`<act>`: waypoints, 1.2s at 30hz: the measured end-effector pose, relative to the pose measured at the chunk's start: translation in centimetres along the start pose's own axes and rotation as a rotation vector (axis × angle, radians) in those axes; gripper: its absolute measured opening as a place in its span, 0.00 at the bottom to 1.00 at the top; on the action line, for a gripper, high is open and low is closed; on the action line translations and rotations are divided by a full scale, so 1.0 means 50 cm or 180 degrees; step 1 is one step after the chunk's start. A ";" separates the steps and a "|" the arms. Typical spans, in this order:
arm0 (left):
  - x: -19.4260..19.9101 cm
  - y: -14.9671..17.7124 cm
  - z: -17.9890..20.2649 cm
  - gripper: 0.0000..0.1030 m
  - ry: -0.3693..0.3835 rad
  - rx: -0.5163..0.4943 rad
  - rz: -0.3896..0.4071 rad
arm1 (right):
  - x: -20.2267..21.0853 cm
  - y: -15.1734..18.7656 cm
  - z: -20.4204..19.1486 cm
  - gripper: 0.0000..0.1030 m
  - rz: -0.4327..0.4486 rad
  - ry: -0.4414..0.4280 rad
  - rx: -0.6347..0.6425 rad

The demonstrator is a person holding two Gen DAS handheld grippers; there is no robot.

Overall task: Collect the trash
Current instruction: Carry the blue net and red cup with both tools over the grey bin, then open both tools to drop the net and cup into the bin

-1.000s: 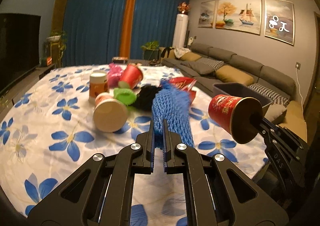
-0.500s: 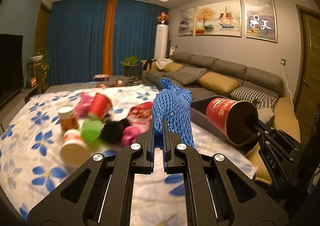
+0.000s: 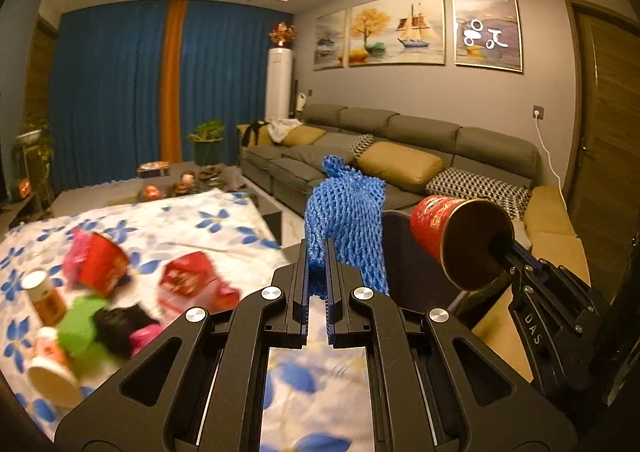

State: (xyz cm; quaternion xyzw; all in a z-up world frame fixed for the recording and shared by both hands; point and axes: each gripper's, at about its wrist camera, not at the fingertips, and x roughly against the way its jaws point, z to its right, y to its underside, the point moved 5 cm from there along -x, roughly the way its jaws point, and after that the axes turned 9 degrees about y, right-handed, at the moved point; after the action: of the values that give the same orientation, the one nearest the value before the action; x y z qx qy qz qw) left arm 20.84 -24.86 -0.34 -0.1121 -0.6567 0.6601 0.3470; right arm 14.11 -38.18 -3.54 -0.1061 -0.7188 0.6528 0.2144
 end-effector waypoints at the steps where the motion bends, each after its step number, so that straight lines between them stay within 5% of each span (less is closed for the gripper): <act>1: -0.021 -0.004 0.004 0.05 0.0026 0.0008 -0.0020 | -0.012 -0.004 0.009 0.04 0.0002 0.0041 -0.0013; 26: -0.245 0.018 0.019 0.06 0.0369 0.0211 -0.0381 | -0.155 -0.004 0.053 0.05 -0.0138 0.0277 -0.0024; 27: -0.248 0.020 0.017 0.06 0.0393 0.0224 -0.0391 | -0.159 -0.003 0.055 0.07 -0.0153 0.0246 -0.0055; 29: -0.257 0.026 0.016 0.08 0.0474 0.0253 -0.0410 | -0.167 -0.001 0.058 0.34 -0.0201 0.0226 -0.0090; 30: -0.263 0.032 0.019 0.09 0.0557 0.0249 -0.0453 | -0.166 -0.002 0.059 0.37 -0.0194 0.0237 -0.0094; 34: -0.268 0.044 0.007 0.55 0.0476 0.0278 -0.0481 | -0.159 -0.008 0.072 0.38 -0.0141 0.0317 -0.0115; 36: -0.261 0.045 -0.008 0.66 0.0419 0.0377 -0.0423 | -0.154 -0.011 0.080 0.40 -0.0127 0.0346 -0.0139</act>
State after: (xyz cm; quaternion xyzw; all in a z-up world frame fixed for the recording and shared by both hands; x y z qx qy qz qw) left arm 29.97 -32.22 -6.54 -0.0906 -0.5984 0.6645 0.4384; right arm 19.19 -45.14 -4.52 -0.1316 -0.7221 0.6258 0.2638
